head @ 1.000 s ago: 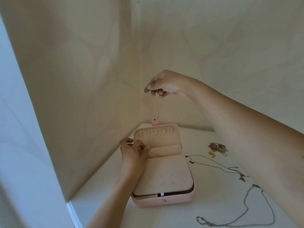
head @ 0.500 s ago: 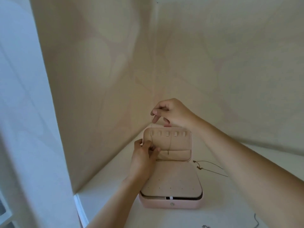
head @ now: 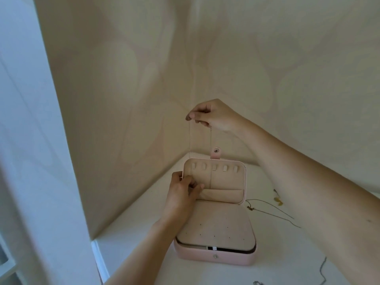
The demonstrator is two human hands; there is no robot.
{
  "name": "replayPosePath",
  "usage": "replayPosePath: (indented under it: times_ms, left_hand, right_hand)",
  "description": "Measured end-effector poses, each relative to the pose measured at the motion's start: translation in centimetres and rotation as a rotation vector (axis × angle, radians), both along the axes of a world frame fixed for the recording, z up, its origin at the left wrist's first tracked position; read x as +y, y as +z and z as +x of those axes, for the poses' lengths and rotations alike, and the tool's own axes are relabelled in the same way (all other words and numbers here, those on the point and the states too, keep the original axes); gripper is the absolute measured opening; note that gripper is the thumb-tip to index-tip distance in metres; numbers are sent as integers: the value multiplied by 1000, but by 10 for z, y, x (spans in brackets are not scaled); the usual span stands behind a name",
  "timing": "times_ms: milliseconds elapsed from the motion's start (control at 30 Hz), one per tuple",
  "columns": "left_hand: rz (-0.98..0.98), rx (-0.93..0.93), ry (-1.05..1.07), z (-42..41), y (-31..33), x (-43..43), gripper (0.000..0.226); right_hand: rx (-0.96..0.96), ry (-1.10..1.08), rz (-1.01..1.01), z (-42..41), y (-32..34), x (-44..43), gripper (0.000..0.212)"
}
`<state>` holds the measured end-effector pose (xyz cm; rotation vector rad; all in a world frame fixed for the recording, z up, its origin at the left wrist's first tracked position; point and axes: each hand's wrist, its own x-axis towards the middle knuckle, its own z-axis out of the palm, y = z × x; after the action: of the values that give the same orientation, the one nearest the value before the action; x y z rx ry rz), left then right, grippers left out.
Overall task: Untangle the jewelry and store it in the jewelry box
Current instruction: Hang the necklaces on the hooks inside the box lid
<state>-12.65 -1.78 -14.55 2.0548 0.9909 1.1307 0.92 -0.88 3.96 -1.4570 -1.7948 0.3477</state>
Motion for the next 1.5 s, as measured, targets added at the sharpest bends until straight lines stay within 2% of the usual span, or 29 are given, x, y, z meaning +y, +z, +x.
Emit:
replayPosePath:
  times_ms: [167, 333, 533, 733, 900, 1000, 1167, 1400, 1500]
  left_hand:
    - [-20, -13, -7, 0, 0, 0, 23]
    - [-10, -9, 10, 1, 0, 0, 29]
    - [7, -24, 5, 0, 2, -2, 27]
    - [-5, -26, -1, 0, 2, -1, 19]
    - [5, -17, -3, -1, 3, -2, 16]
    - [2, -13, -3, -1, 3, -2, 16]
    - [-7, 0, 9, -1, 4, -3, 17]
    - [-21, -11, 4, -1, 5, -4, 18]
    - [-14, -9, 9, -1, 5, -4, 19]
  right_hand:
    - [-43, -3, 39, -6, -1, 1, 15]
    - [-156, -27, 37, -13, -29, -4, 14]
    - [-152, 7, 297, -18, -75, -13, 11]
    - [-366, 43, 354, -12, -106, -19, 18]
    - [-474, -56, 420, -10, -119, -19, 27]
    - [-420, -102, 424, -12, -125, -20, 27]
    - [-180, -178, 322, -18, -124, -20, 20]
    - [-129, -113, 152, -17, -106, -28, 17]
    - [-159, -92, 153, -15, -96, -25, 14]
